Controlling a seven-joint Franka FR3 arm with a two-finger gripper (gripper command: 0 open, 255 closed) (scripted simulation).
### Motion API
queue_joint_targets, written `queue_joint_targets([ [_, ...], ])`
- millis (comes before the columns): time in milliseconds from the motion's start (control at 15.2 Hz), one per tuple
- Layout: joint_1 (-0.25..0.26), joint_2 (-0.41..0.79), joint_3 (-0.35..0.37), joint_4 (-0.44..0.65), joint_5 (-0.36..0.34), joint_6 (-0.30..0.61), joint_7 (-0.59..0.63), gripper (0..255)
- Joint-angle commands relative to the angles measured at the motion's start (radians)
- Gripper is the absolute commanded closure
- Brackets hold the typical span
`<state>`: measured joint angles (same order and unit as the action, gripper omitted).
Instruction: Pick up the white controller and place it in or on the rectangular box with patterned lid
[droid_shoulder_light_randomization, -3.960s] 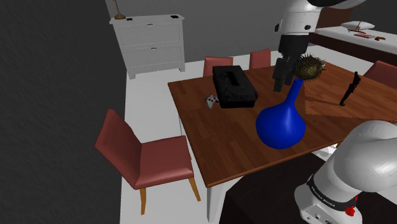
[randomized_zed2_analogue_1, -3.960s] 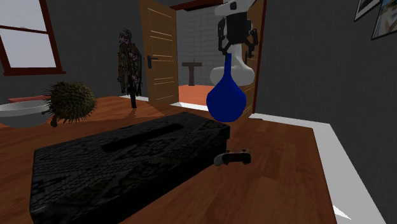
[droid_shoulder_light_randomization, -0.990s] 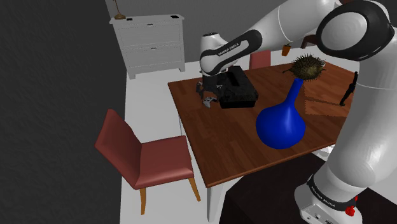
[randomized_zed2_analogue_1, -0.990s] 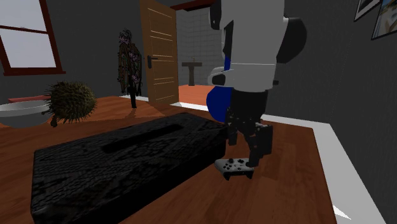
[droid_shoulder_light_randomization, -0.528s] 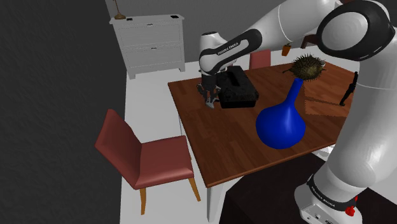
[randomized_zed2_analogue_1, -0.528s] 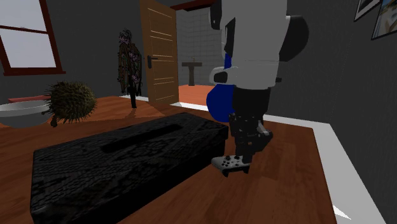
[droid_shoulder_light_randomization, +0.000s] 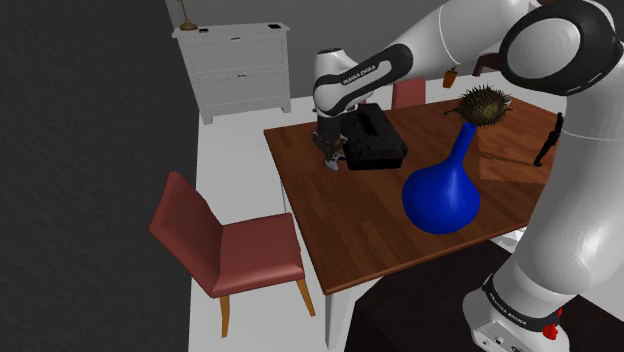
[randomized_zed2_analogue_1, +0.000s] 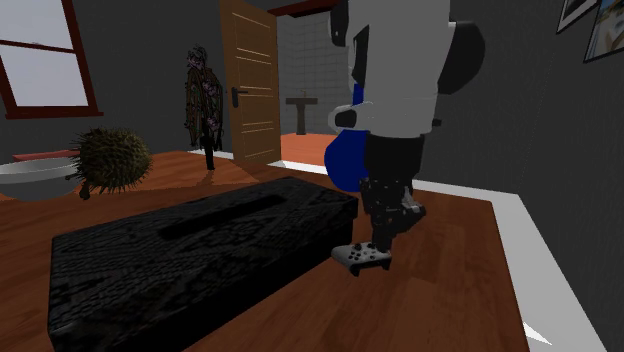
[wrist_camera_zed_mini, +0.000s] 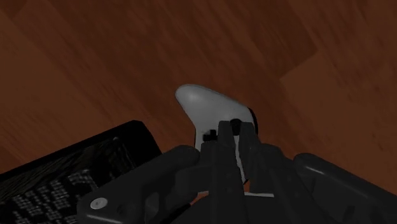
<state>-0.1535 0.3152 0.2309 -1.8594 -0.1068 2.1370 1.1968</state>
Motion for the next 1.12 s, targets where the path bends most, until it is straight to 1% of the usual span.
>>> queue_joint_targets([
  [0,-0.003,-0.008,-0.001,0.004,0.003,-0.025,-0.003,255],
  [66,-0.003,-0.014,0.0,0.009,0.005,-0.037,-0.004,255],
  [132,-0.003,-0.01,0.0,0.004,0.004,-0.023,-0.004,255],
  [198,-0.003,-0.01,0.0,0.004,0.004,-0.023,-0.004,0],
  [330,-0.01,0.103,-0.014,0.215,0.007,-0.23,-0.033,0],
  [792,-0.011,0.124,-0.018,0.149,0.0,-0.144,-0.028,0],
  [1056,-0.011,0.126,-0.018,0.144,-0.001,-0.137,-0.028,0],
])
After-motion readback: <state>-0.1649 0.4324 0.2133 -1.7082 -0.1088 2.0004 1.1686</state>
